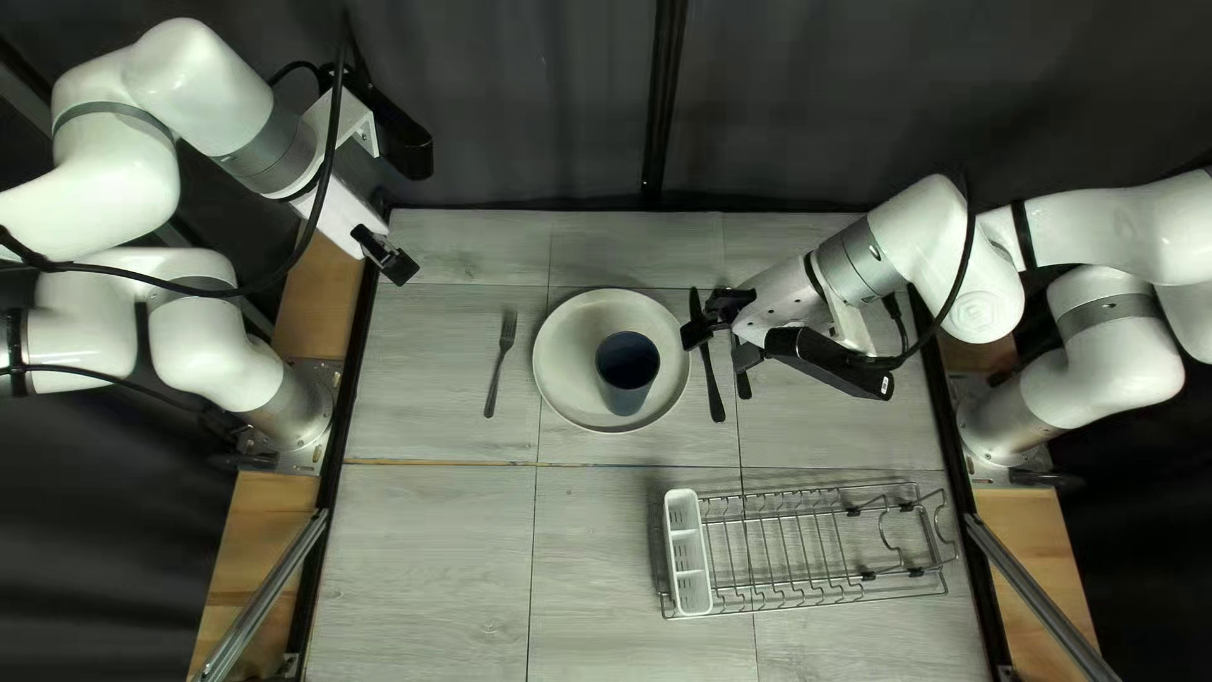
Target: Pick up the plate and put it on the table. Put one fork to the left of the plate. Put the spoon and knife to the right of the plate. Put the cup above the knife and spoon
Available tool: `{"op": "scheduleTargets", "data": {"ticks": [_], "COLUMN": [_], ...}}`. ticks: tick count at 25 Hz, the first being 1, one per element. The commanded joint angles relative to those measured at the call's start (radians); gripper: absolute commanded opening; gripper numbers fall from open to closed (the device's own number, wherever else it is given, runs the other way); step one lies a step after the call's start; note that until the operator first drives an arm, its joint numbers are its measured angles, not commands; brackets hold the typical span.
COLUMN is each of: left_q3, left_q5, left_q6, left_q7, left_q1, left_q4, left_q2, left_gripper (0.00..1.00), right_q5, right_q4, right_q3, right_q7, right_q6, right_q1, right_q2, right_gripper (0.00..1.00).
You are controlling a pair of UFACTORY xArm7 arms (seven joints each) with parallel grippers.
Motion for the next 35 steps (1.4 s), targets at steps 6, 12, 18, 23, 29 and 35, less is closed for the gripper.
{"op": "scheduleTargets", "data": {"ticks": [6,12,18,23,29,35], "left_q3": [0.000,0.000,0.000,0.000,0.000,0.000], "left_q5": [0.000,0.000,0.000,0.000,0.000,0.000], "left_q6": [0.000,0.000,0.000,0.000,0.000,0.000], "left_q7": [0.000,0.000,0.000,0.000,0.000,0.000], "left_q1": [0.000,0.000,0.000,0.000,0.000,0.000], "left_q4": [0.000,0.000,0.000,0.000,0.000,0.000], "left_q2": [0.000,0.000,0.000,0.000,0.000,0.000], "left_gripper": [1.00,1.00,1.00,1.00,1.00,1.00], "right_q5": [-0.005,-0.005,-0.005,-0.002,-0.002,-0.002], "right_q4": [-0.002,-0.002,-0.002,-0.008,-0.008,-0.008], "right_q3": [0.009,0.009,0.009,0.010,0.010,0.010], "right_q7": [0.015,0.015,0.015,0.017,0.017,0.017], "right_q6": [0.015,0.015,0.015,0.023,0.023,0.023], "right_q1": [-0.004,-0.004,-0.004,-0.002,-0.002,-0.002], "right_q2": [0.020,0.020,0.020,0.039,0.039,0.039], "right_gripper": [1.00,1.00,1.00,1.00,1.00,1.00]}}
